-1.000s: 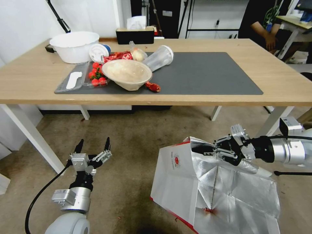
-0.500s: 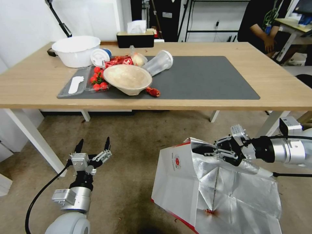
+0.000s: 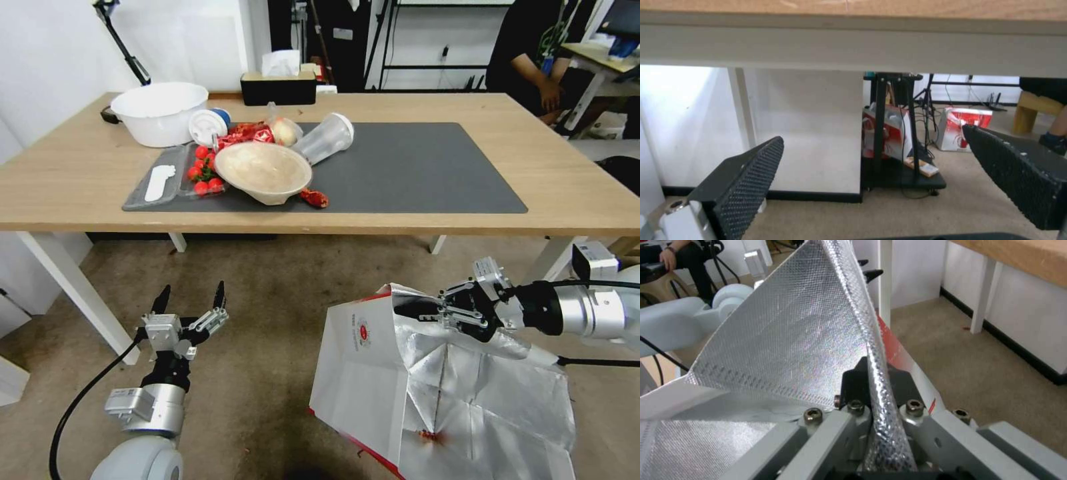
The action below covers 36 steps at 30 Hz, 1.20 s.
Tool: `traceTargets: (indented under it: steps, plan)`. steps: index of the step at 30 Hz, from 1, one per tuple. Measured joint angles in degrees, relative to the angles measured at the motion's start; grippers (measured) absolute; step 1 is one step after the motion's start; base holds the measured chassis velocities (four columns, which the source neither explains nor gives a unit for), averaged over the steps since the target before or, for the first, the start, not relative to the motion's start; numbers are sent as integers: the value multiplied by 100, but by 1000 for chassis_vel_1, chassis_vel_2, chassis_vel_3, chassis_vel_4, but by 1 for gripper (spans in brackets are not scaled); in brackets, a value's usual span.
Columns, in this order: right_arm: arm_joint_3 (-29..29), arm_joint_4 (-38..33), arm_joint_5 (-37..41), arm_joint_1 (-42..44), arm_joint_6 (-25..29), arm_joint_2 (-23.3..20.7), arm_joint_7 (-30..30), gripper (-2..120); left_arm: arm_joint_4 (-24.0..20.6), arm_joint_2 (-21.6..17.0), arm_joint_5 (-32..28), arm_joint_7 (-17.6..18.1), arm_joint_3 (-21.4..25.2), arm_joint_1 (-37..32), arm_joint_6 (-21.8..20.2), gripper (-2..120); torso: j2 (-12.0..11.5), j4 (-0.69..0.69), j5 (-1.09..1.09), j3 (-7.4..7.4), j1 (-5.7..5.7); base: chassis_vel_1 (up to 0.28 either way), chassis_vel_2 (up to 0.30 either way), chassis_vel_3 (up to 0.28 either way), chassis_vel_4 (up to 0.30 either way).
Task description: Pick up the food delivery bag from the floor and place it on the table.
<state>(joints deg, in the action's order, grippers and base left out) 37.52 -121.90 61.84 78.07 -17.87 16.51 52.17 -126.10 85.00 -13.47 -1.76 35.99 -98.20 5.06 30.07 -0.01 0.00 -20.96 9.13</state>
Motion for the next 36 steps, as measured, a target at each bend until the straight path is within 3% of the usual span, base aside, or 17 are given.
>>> traceTargets:
  steps: [36]
  plan:
    - [6, -8, -1, 10, -2, 65, -14, 0, -17, 2, -7, 8, 24, -32, 13, 100, 912, -1, 0, -558, 354, 0, 0, 0, 0]
